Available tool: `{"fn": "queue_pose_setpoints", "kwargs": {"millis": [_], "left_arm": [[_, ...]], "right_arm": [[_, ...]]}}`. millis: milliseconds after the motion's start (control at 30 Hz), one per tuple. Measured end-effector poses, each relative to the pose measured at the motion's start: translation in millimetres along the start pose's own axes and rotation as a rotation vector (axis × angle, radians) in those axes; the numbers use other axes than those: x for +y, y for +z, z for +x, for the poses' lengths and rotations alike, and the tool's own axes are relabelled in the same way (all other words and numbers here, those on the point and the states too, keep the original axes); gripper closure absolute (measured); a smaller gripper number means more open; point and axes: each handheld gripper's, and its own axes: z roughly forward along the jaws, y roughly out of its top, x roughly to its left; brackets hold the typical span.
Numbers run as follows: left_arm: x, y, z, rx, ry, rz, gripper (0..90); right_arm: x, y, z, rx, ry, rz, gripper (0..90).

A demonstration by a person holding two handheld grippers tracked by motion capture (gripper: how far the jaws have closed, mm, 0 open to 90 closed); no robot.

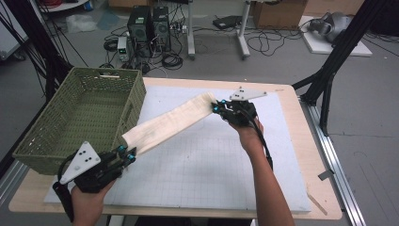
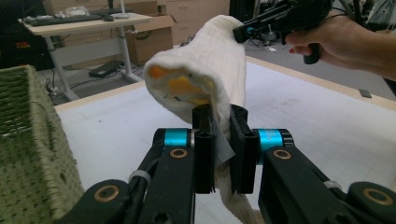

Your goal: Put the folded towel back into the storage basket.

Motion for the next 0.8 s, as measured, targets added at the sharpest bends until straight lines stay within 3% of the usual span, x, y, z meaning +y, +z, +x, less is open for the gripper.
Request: {"fn": "queue_pose_setpoints", "kwargs": {"millis": [167, 333, 800], "left_arm": [[2.9, -14.6, 7.8, 0.038, 0.01, -0.016, 81.9], [-0.6, -27.1, 13.9, 0.065, 0.015, -0.021, 82.0], [-0.3, -56.1, 32.4, 0.133, 0.029, -0.042, 82.0]], "right_arm": [[22.0, 25.6, 7.7, 0.015, -0.029, 0.011, 83.0], [51.6, 53.1, 17.7, 0.035, -0.048, -0.01, 83.0], [89.7, 95.7, 37.0, 0.083, -0.09, -0.013, 82.9]]}}
